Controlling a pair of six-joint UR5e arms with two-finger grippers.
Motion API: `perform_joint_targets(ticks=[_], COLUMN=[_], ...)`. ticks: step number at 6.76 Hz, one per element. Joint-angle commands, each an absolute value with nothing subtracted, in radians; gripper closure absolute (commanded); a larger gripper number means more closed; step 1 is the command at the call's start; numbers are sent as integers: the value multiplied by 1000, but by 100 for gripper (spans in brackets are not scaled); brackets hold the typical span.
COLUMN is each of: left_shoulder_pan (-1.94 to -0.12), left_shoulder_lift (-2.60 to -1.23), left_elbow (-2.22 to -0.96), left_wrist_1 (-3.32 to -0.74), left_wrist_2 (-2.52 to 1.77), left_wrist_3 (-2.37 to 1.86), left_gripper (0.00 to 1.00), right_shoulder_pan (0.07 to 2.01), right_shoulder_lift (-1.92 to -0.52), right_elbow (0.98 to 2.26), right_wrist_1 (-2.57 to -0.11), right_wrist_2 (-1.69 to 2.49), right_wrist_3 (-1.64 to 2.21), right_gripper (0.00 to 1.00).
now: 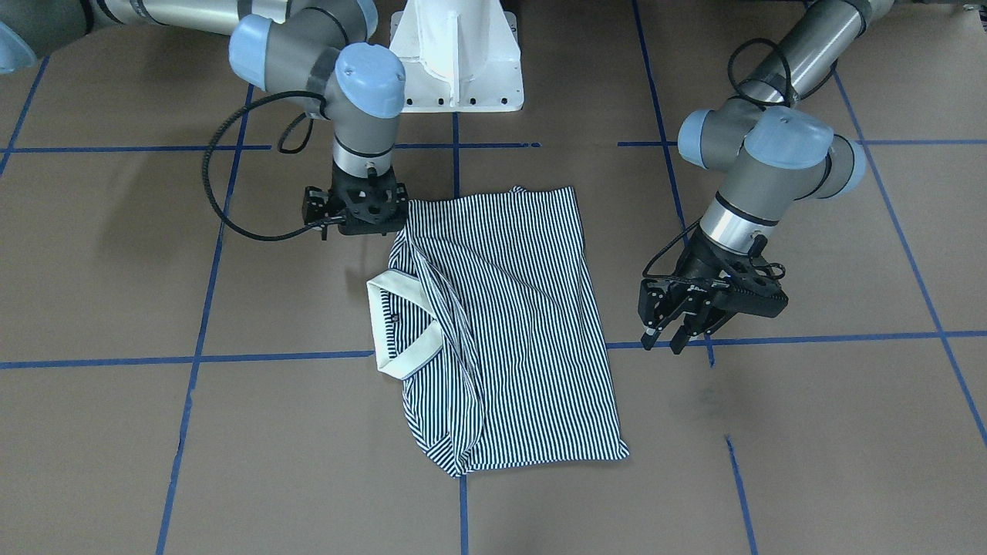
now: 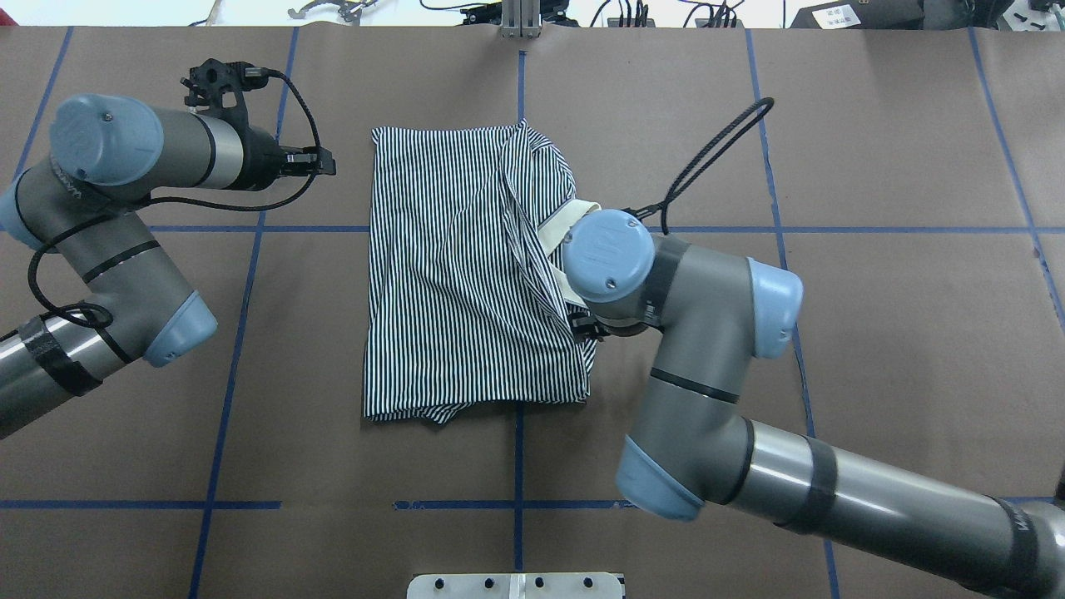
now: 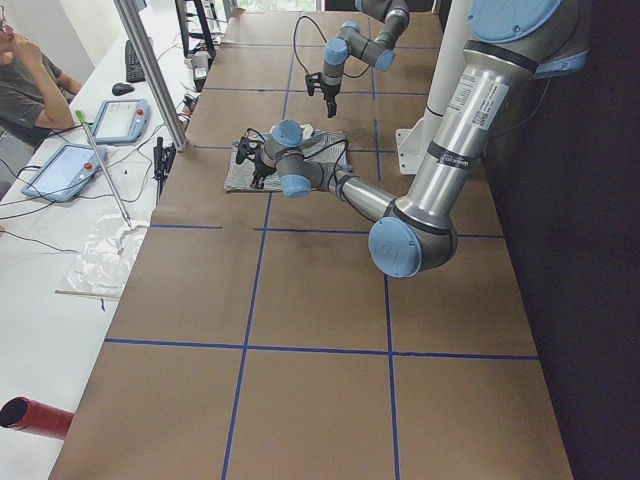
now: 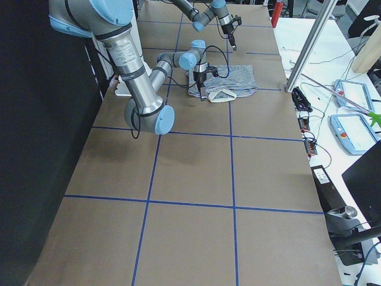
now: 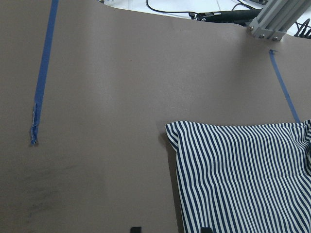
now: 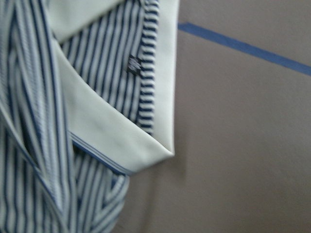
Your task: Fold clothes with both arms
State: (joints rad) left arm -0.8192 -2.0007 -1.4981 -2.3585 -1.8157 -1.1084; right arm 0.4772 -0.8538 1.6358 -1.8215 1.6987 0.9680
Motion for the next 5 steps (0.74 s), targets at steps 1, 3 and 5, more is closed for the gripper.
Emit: perform_joint_targets(ticks=[1,3,5], left_shoulder_pan=[-819,-819,-819], left_shoulder_lift=[-1967,-1957,-1959], left_elbow=[-1522,-1529,-1529], left_wrist_1=[-2361,-2361,-2361], left_wrist_2=[-1825,-1827,-1827], left_wrist_3=[-1101,-1103,-1106], left_gripper=[49,49,49], right_shoulder_pan=[486,506,518], right_shoulder_lift=[-689,-629,-623], right_elbow=[1400,1268,1227], right_wrist_1=[-1682,-1629,-1597], right_wrist_2=[1695,1692,1692], right_wrist_3=[1023,1019,1018], right_gripper=[0,0,0])
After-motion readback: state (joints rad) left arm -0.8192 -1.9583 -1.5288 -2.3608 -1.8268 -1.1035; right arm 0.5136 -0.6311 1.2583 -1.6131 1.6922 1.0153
